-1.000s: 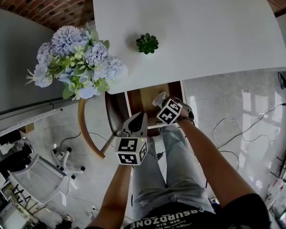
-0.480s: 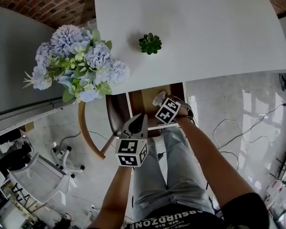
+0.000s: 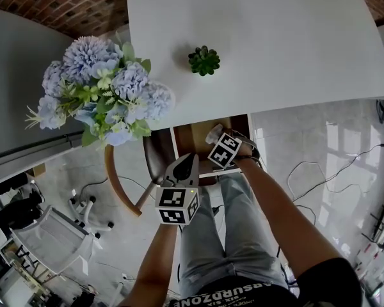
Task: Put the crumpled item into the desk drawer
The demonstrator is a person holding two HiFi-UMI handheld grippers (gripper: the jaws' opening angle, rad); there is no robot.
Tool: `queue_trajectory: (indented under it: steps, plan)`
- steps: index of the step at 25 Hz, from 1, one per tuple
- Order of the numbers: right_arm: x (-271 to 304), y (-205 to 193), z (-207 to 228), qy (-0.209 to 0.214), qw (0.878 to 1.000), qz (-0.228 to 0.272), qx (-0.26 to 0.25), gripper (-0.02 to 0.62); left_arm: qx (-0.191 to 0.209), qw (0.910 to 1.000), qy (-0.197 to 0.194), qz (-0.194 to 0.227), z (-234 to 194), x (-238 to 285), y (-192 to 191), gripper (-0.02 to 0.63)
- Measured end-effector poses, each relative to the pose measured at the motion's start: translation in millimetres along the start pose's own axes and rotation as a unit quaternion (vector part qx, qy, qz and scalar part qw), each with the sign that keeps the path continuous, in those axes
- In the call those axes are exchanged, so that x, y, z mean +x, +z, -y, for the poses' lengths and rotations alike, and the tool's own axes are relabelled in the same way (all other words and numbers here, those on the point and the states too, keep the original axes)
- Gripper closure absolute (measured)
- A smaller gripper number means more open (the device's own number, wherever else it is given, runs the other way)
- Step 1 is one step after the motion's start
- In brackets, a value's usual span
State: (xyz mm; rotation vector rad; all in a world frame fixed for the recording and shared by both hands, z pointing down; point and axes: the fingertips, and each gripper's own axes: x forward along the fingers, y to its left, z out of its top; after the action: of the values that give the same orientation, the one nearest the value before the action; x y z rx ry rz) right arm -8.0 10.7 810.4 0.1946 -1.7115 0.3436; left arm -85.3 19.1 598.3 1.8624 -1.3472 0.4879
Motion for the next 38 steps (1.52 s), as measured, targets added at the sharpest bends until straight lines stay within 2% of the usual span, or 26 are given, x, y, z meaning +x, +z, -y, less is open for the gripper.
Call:
queue_trajectory:
  steps: [15, 24, 32, 38]
  plan:
    - [14.8, -2.6, 3.3, 0.004, 1.0, -0.024, -0.012, 0.568, -0.006, 1.0, 0.002, -0.005, -8.5, 5.5, -6.9, 0.609]
    - [15.3, -4.3, 3.2, 0.009, 1.0, -0.029, 0.001, 0.511, -0.007, 1.0, 0.001, -0.005, -7.5, 8.4, -6.6, 0.609]
    - [-0.8, 4.2, 0.0, 0.021, 1.0, 0.003, 0.021, 0.488, -0.002, 1.0, -0.004, -0.003, 1.6, 9.7, -3.7, 0.609]
    - [-30.6, 17.8, -0.5, 0.02, 0.996, 0.059, 0.058, 0.495, 0.002, 1.0, -0.005, 0.003, 7.6, 6.7, 3.1, 0.609]
